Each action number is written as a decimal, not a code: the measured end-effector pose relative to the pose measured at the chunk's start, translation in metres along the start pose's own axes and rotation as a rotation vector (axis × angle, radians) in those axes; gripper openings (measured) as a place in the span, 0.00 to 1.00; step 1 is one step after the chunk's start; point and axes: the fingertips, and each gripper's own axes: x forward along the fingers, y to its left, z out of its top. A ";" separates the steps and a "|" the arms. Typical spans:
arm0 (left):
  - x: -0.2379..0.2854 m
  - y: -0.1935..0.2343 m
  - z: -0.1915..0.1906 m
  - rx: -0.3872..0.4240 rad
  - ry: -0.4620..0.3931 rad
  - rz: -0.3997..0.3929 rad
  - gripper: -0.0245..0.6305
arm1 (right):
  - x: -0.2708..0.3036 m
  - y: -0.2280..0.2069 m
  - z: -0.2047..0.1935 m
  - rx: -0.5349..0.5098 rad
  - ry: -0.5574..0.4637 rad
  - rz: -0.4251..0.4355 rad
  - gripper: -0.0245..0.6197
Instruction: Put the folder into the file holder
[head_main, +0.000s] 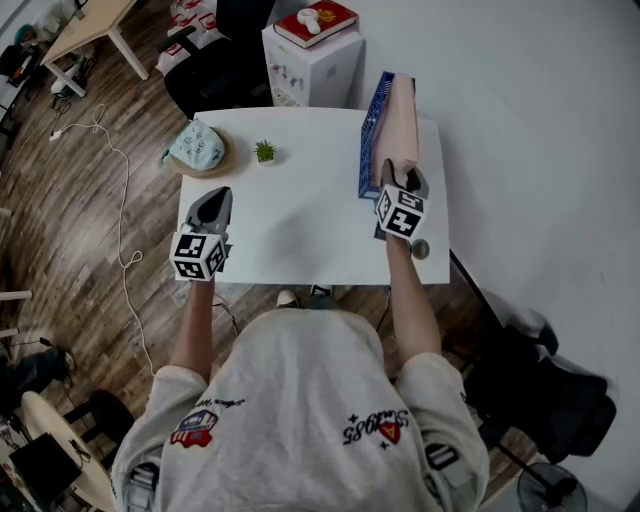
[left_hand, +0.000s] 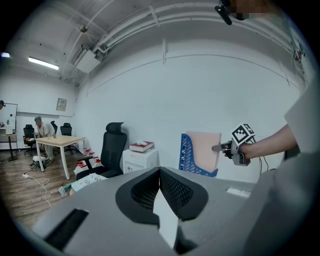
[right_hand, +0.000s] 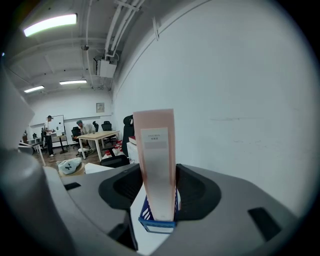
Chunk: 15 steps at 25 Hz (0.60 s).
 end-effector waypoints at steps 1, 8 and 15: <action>0.000 -0.002 0.000 0.000 -0.002 -0.005 0.05 | -0.005 0.001 -0.001 0.002 -0.001 0.000 0.34; 0.001 -0.014 -0.002 0.001 -0.005 -0.049 0.05 | -0.034 0.006 -0.009 0.003 -0.014 -0.014 0.32; 0.002 -0.016 0.003 0.011 -0.017 -0.073 0.05 | -0.053 0.024 -0.006 -0.013 -0.049 -0.003 0.19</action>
